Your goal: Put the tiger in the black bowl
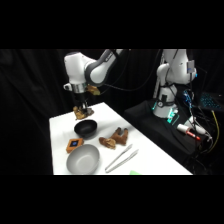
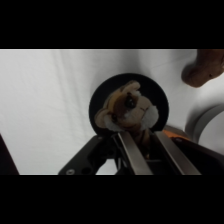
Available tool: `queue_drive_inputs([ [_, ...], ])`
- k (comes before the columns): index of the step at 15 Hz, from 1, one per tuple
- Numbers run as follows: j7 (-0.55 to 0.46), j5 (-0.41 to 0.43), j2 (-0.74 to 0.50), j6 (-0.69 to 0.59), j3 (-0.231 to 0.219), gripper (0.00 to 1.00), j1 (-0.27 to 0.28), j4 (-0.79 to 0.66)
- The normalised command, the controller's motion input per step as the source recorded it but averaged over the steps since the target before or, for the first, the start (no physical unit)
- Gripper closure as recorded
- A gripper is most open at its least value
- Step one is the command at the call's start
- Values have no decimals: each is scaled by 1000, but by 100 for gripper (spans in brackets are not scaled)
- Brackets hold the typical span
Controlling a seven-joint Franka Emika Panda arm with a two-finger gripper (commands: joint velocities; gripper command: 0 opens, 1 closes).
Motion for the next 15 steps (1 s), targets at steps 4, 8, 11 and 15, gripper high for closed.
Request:
queue_drive_inputs([
  [4, -50, 101, 214, 48, 77, 42, -80, 241],
  [8, -6, 14, 77, 59, 37, 9, -55, 128],
  [11, 23, -73, -41, -42, -10, 0, -23, 65],
  [15, 29, -191, -306, -510, -53, 0, 45, 25],
])
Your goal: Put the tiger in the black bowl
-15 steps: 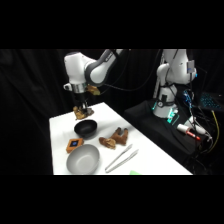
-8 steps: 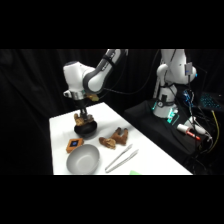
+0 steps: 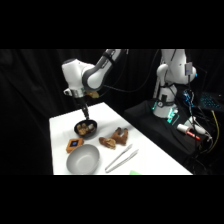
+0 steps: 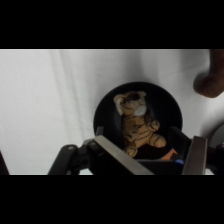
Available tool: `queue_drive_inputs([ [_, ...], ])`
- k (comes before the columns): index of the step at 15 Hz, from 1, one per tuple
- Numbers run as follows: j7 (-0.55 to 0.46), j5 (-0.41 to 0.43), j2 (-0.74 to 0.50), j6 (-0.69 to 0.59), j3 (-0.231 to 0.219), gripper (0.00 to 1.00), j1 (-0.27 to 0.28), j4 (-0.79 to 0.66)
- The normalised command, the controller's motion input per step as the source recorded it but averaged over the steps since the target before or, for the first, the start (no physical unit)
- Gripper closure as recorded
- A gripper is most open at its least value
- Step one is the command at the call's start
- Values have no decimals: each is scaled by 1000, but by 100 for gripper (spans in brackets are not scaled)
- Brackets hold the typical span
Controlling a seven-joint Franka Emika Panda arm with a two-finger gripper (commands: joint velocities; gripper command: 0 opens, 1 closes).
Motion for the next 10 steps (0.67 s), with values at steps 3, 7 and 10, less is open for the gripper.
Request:
queue_drive_inputs([
  [3, -56, -106, -532, -586, 7, 0, 39, -5],
  [7, -33, -23, -511, -464, 28, 0, 28, 14],
  [10, -13, 29, -353, -354, 21, 0, 19, 38],
])
